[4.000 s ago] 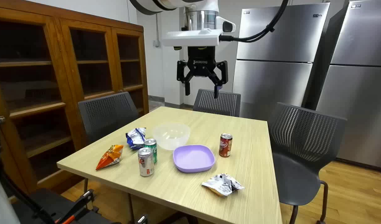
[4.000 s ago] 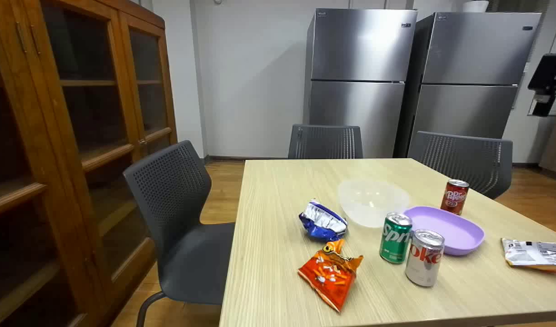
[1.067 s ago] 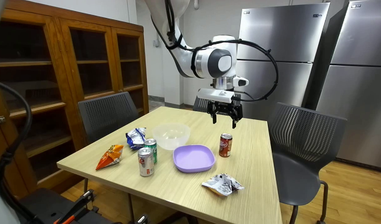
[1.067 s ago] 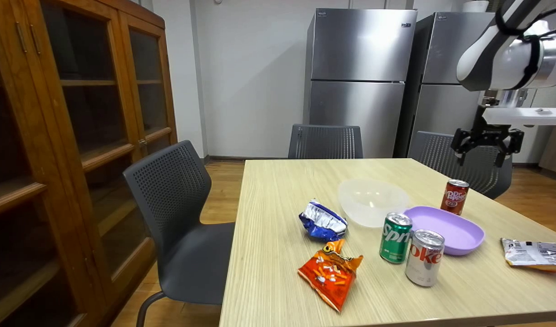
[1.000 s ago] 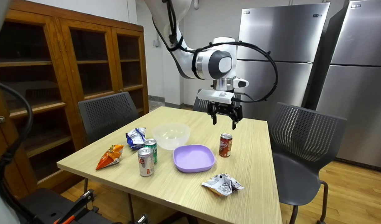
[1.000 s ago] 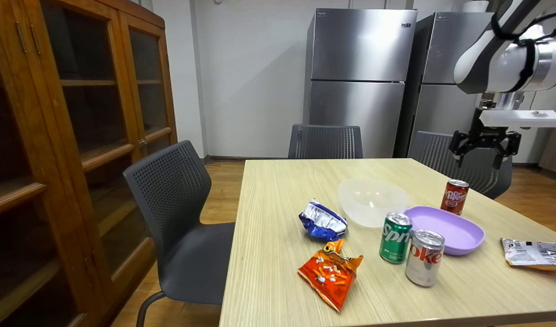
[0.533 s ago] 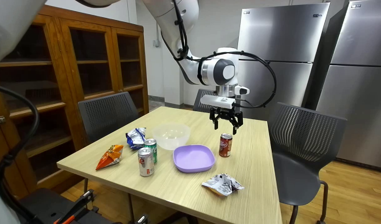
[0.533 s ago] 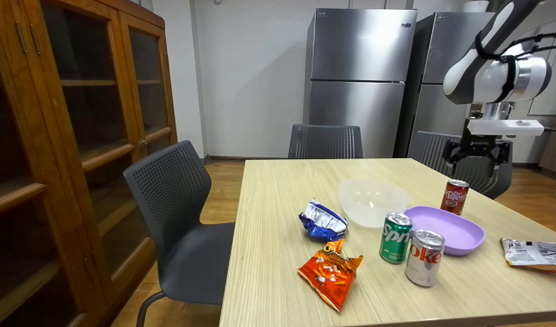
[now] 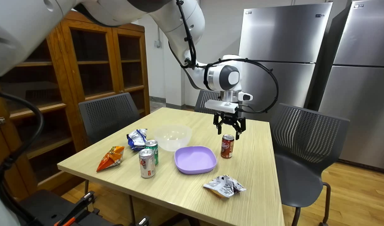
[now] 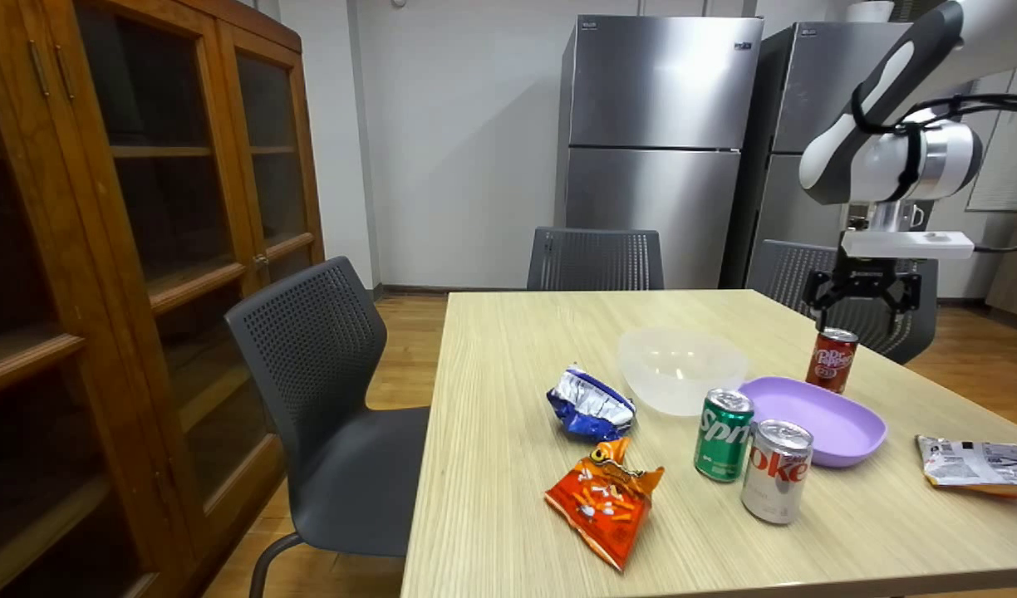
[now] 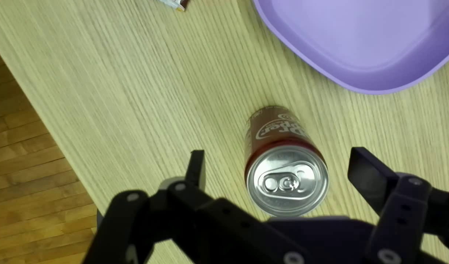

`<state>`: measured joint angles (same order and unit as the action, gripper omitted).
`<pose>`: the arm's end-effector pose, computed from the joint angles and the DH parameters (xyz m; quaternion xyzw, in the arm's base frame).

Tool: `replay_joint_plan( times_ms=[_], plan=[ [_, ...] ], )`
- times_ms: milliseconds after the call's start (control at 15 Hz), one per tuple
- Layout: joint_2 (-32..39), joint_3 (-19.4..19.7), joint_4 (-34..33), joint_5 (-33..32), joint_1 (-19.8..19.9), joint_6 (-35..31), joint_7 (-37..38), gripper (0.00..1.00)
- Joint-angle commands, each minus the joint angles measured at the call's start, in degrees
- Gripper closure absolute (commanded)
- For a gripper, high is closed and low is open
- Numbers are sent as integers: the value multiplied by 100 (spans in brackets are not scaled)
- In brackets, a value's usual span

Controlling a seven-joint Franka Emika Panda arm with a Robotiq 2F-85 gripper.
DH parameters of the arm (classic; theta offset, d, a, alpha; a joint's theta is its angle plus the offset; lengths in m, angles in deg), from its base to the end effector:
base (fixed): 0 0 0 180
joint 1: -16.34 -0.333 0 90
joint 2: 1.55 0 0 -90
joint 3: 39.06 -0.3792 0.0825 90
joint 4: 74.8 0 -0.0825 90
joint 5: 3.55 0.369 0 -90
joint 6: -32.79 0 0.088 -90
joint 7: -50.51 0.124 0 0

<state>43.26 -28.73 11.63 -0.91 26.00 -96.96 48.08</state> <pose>0.7078 -0.2269 0.2430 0.9887 -0.1422 -0.0156 0.0437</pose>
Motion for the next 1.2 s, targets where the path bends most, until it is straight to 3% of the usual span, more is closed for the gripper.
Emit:
replay_joint_plan(
  times_ms=[0,467,533,600,867,1133],
  plan=[
    [386,-131,-638,-45,127,438,198,0],
    [823,-118,-1209,-100,108,693,239,0],
    [877,-111,-1280,-115,101,709,245,25],
    [922,-97,-1339,-143,91,707,238,26],
    [980,-131,-1478,-134,107,742,187,58],
    [610,-232,-1177,-70,125,668,24,61]
  ],
)
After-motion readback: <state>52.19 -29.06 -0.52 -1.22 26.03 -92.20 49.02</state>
